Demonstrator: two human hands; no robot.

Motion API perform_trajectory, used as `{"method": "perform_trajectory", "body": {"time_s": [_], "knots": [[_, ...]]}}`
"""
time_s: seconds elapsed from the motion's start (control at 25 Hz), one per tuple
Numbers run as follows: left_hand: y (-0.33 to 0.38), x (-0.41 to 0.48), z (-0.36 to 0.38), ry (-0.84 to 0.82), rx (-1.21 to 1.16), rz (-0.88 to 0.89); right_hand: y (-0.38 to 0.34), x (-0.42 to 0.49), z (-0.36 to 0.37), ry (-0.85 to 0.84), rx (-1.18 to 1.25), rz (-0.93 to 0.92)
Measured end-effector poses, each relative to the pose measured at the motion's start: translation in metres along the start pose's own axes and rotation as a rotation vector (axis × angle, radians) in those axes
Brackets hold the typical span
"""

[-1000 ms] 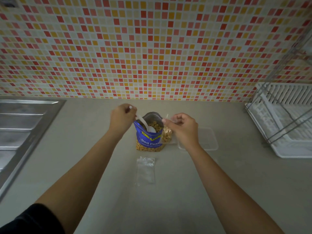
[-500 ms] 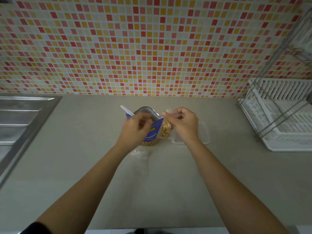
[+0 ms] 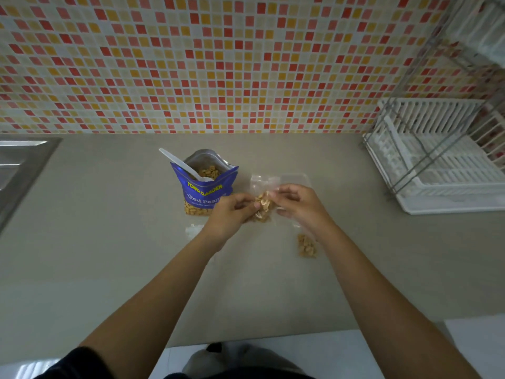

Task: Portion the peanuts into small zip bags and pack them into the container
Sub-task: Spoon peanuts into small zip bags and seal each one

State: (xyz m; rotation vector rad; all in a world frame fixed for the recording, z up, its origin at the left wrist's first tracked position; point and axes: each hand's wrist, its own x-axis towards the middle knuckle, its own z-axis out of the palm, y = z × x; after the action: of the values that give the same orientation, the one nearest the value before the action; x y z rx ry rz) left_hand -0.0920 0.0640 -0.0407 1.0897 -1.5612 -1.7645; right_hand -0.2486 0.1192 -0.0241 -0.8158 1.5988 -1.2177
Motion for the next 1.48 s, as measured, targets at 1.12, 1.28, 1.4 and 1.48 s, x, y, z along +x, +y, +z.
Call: {"method": "perform_trajectory", "body": {"time_s": [1.12,1.28,1.4,1.48], "knots": [[-0.099,0.008,0.046,0.097,0.706,0.052,0.1,0.009,-0.008,0.436,-0.579,-0.017],[-0.089,0.004,0.003,0.151,0.756,0.155,0.101,0.001,0.029,0.318,-0.693,-0.166],[-0.086,0.0,-0.041,0.158,0.855,0.201,0.114,-0.001,0.074,0.166,-0.8,-0.289],[-0.088,-0.004,-0.069,0.183,0.92,0.22,0.124,-0.001,0.1,0.072,-0.838,-0.297]]}}
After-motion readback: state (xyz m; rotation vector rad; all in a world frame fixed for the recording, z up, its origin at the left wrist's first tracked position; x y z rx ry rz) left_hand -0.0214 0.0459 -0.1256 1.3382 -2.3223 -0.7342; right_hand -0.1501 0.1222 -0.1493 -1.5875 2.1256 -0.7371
